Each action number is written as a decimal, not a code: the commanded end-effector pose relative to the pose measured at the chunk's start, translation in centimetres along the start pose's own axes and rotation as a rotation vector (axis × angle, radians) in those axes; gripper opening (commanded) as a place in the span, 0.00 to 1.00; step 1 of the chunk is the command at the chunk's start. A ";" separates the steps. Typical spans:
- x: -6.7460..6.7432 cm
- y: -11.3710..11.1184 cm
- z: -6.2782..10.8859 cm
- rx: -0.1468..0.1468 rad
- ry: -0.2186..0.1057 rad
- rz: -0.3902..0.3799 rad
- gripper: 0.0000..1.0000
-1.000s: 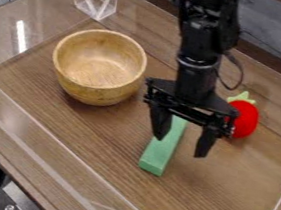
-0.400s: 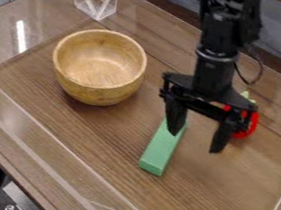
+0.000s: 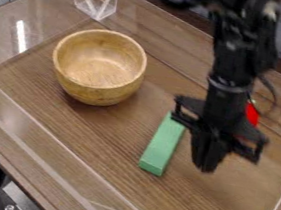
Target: Remove the green stick from the brown bowl and put it on the table
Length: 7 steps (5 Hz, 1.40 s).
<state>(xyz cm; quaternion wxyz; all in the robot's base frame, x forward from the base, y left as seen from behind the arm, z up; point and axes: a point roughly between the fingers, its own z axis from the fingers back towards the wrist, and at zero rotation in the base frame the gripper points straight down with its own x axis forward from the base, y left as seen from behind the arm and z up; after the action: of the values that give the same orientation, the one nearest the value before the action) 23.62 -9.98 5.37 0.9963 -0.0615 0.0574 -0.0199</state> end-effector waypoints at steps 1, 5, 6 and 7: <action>-0.6 -0.7 -0.2 -0.016 -0.046 0.008 0.00; -1.1 -1.6 -1.9 0.022 -0.025 -0.041 0.00; -1.4 -1.3 -3.1 0.028 -0.019 -0.047 0.00; -1.0 -1.7 -3.2 0.040 -0.021 -0.067 0.00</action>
<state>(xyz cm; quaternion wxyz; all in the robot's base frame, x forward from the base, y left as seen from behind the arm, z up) 21.41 -11.54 1.85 0.9963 -0.0388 0.0604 -0.0473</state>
